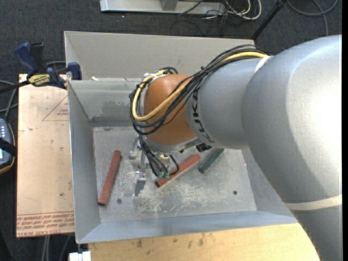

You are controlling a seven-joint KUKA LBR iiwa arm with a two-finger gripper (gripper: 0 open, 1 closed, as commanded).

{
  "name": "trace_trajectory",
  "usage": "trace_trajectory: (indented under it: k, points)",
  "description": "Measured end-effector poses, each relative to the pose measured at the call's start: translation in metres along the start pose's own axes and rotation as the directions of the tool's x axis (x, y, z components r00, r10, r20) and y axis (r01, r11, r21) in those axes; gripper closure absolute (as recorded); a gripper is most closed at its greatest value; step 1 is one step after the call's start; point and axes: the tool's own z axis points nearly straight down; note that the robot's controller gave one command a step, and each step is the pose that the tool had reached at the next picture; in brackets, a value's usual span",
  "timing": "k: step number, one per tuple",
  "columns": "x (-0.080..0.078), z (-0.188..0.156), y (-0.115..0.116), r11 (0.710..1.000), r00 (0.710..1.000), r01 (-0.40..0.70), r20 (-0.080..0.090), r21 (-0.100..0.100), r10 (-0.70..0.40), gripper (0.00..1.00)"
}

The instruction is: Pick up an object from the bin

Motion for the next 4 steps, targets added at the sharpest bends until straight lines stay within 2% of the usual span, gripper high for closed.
trace_trajectory:
  k: [1, 2, 3, 4]
  points:
    - [-0.040, 0.014, -0.018, 1.000, 1.000, 0.021, 0.002, -0.002, -0.021, 0.00]
    - [-0.049, 0.016, -0.052, 0.990, 0.990, 0.139, 0.022, -0.006, -0.139, 0.00]
    - [-0.045, -0.008, -0.079, 0.993, 0.993, 0.122, 0.000, 0.000, -0.122, 0.00]
    - [-0.023, -0.012, -0.085, 0.987, 0.987, 0.161, 0.001, 0.001, -0.161, 0.00]
